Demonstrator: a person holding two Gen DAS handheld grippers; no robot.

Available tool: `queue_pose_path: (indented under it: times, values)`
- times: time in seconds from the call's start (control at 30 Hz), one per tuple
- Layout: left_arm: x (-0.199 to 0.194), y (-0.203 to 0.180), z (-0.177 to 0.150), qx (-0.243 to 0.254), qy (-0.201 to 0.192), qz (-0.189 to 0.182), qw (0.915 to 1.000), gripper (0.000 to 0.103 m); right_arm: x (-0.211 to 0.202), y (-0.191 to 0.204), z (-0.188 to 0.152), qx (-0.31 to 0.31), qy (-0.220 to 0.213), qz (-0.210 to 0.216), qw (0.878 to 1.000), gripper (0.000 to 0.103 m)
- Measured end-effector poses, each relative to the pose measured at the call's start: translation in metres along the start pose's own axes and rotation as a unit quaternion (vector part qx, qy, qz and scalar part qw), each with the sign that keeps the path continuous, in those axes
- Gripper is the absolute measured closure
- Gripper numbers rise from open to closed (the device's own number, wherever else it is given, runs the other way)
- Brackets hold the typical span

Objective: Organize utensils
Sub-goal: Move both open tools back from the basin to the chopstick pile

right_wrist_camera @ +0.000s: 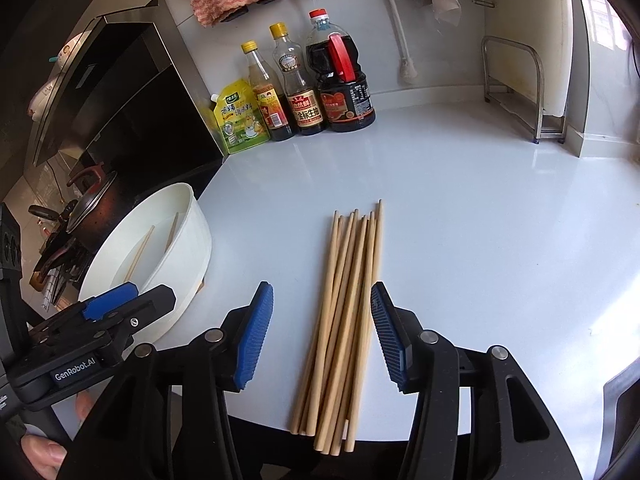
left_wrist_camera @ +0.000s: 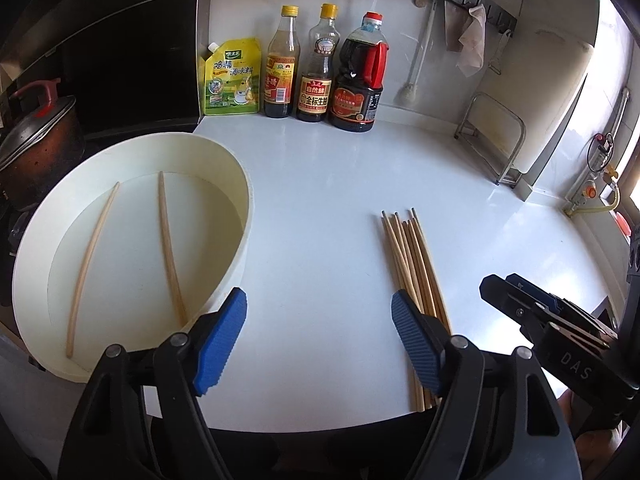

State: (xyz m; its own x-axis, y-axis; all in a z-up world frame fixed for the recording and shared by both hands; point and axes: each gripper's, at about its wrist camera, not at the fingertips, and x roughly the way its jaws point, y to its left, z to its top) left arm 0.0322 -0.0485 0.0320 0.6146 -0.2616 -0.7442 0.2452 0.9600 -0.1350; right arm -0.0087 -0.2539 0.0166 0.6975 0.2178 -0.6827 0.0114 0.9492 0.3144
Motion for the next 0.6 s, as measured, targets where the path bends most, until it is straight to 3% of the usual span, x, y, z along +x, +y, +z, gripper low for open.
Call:
queue_pose_path:
  times: [0.6]
  values:
    - [0.045, -0.027, -0.007, 0.009, 0.042, -0.004, 0.9991, 0.03, 0.037, -0.044, -0.014, 0.016, 0.046, -0.041, 0.998, 0.053]
